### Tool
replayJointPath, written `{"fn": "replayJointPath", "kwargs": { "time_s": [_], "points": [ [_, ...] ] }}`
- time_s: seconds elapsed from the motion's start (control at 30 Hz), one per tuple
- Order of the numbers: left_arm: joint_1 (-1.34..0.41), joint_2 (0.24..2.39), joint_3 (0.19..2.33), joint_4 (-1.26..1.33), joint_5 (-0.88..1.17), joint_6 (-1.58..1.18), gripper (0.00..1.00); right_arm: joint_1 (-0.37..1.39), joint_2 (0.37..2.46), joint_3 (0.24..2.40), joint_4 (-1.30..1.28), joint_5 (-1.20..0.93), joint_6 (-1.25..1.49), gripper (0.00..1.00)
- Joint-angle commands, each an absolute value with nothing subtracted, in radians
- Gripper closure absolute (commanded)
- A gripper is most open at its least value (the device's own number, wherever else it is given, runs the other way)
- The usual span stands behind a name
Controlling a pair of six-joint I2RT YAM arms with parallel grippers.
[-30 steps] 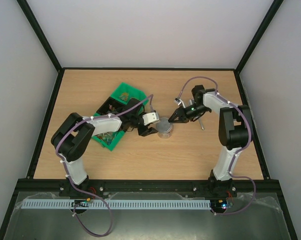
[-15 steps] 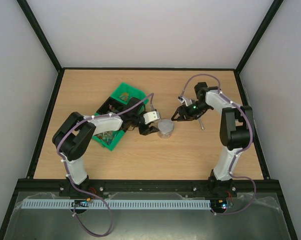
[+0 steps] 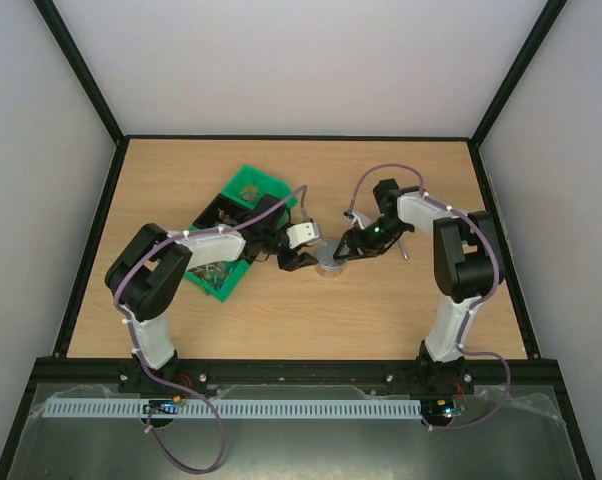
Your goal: Pack the candies
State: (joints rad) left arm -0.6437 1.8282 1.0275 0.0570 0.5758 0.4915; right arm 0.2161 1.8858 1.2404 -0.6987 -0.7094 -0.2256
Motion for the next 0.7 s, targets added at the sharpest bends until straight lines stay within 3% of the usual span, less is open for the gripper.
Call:
{"fn": "replayJointPath", "kwargs": {
  "time_s": [0.0, 0.67],
  "points": [
    [-0.627, 1.814, 1.045, 0.058, 0.606, 0.470, 0.43, 0.253, 1.859, 1.149, -0.675, -0.652, -0.235, 0.41],
    [-0.457, 1.599, 0.947, -0.083, 0.667, 0.454, 0.40, 0.407, 1.929, 1.202, -0.543, -0.802, -0.119, 0.45]
  ]
}}
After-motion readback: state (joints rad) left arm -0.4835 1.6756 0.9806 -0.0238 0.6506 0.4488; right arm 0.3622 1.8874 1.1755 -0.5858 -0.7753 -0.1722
